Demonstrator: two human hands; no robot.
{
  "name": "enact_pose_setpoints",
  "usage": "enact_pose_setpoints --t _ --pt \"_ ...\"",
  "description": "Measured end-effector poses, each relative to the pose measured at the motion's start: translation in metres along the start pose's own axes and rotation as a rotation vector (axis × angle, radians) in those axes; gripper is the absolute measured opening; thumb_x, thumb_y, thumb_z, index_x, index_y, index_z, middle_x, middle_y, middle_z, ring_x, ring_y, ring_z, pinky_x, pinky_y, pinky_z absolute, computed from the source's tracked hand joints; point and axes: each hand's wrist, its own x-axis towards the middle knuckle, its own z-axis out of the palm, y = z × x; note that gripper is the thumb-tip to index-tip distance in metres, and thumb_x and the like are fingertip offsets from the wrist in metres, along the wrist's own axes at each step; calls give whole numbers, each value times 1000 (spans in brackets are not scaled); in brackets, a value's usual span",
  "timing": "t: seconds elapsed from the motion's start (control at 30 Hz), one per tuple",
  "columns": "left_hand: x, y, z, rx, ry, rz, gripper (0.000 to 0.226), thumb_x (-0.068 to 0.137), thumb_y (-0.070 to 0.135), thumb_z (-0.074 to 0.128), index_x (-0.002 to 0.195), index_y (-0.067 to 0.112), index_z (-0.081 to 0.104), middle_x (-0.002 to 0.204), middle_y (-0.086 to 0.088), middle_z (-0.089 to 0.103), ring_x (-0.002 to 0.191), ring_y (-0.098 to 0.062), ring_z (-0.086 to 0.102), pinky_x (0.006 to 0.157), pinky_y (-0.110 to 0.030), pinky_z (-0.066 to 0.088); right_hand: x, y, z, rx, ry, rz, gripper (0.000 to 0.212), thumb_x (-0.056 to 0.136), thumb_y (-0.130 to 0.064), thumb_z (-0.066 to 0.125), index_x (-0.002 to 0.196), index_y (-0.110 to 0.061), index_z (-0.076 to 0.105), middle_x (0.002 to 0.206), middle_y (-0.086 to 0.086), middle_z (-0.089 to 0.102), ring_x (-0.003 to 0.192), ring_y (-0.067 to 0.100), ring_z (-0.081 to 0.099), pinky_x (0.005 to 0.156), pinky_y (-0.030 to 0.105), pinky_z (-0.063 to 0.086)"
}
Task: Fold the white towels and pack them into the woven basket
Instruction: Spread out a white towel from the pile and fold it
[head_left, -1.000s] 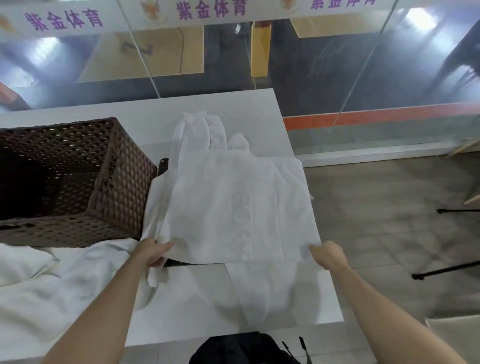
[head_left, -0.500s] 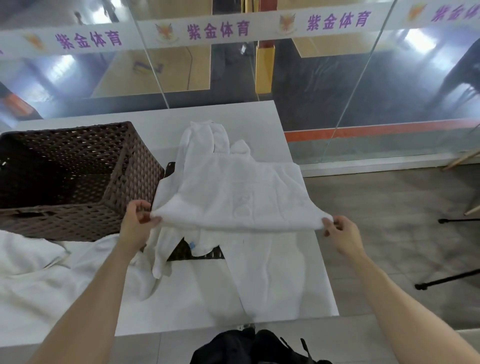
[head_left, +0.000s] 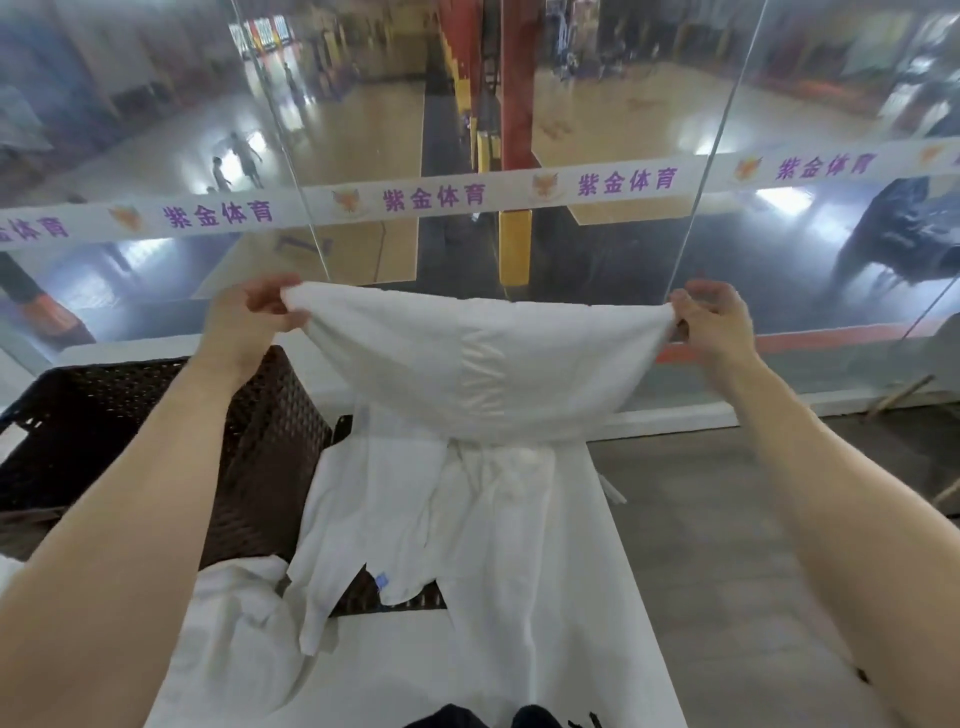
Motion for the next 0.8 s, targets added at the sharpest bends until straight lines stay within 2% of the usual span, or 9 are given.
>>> enact_pose_setpoints --t 0.1,0.17,0.23,0.3,0.43,0.5,0.6,0.7,0.8 --pt "12 36 -5 151 36 118 50 88 -7 81 118 33 78 123 -7 74 113 -24 69 111 -39 53 1 -39 -13 42 -65 -56 35 94 -15 78 124 -31 68 123 1 68 100 18 68 81 26 57" --pt "14 52 -6 288 87 169 39 93 4 80 124 29 79 122 -3 74 115 -22 68 111 -33 49 -2 -51 -20 -77 -88 -163 43 94 -7 78 129 -28 68 124 2 69 106 19 66 96 30 57" --pt "9 61 -6 408 165 247 32 97 16 78 128 24 79 121 -4 77 112 -22 70 106 -32 49 -7 -56 -27 -232 -77 -275 38 96 -13 77 133 -21 71 125 6 72 109 22 65 102 37 54" --pt "2 63 -9 480 214 299 28 98 23 76 126 21 80 120 -9 77 109 -29 70 100 -35 51 -13 -55 -33 -383 -41 -357 28 102 -24 70 129 -17 73 120 8 71 107 27 64 97 36 50" --pt "-27 62 -20 506 285 320 29 101 36 69 122 17 74 126 -14 57 108 -32 61 103 -45 52 -36 -52 -44 -541 4 -471 30 107 -36 57 123 -12 66 121 10 51 105 30 55 97 43 48" --pt "-47 71 -23 417 324 358 31 104 39 64 123 15 68 126 -11 59 109 -27 60 98 -38 53 -50 -54 -49 -471 13 -513 30 110 -37 51 120 -9 59 121 11 53 103 27 54 89 38 44" --pt "-69 99 -26 257 432 369 27 106 40 59 118 16 62 105 -2 63 90 -15 55 73 -25 43 -66 -72 -54 -305 44 -567 29 111 -34 49 118 -7 55 109 3 61 96 23 56 82 31 40" --pt "-71 121 -33 169 497 395 16 104 39 57 113 26 59 101 10 62 85 -2 55 72 -19 44 -62 -86 -50 -217 106 -617 15 108 -31 51 114 -20 58 108 2 66 100 26 60 85 32 42" --pt "-57 120 -39 147 487 362 18 104 37 59 113 22 62 95 20 58 83 10 56 73 -9 42 -44 -88 -37 -219 121 -597 19 106 -28 53 114 -14 62 105 -2 63 98 23 56 85 30 40"
